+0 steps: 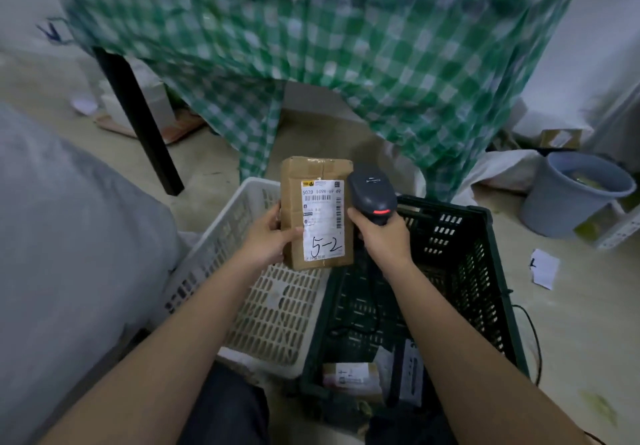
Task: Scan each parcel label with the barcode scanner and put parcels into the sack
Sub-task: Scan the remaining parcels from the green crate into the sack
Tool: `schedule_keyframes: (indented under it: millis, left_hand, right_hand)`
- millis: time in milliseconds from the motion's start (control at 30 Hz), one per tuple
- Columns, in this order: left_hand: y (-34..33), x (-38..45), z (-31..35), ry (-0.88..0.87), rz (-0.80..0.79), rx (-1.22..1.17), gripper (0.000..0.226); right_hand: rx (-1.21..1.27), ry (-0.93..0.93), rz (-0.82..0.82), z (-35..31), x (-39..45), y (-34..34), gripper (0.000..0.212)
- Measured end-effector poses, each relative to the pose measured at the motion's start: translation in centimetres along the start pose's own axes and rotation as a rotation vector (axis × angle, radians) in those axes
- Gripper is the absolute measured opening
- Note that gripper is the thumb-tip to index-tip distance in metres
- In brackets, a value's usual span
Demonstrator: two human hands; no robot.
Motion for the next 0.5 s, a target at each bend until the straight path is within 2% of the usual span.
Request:
schedule_keyframes:
  millis: [100, 300, 500]
  left_hand:
    - [1.4, -0.6, -1.6, 0.034, 0.062, -0.072, 0.057]
    - [3.3, -0.6, -3.4, 0.057, 0.087, -0.137, 0.062]
    - [4.3, 0.1, -4.0, 0.019, 0.119, -0.183, 0.059]
  right_hand:
    - [-0.175, -0.007, -0.043, 1.1, -1.0, -1.2, 0.028]
    - [-0.140, -0.095, -0.204, 1.5, -1.3, -3.2, 0.022]
    - [-0.290, -0.071, -0.303, 1.3, -2.5, -4.4, 0.028]
Point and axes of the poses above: each hand's wrist, its own x-axis towards the middle knuckle, its own y-axis out of the back of the hand, z = x × y, the point moved 1 cm from there along x, towards the middle knuckle, and after that the axes turned 11 degrees about -z, right-handed, at the moved point
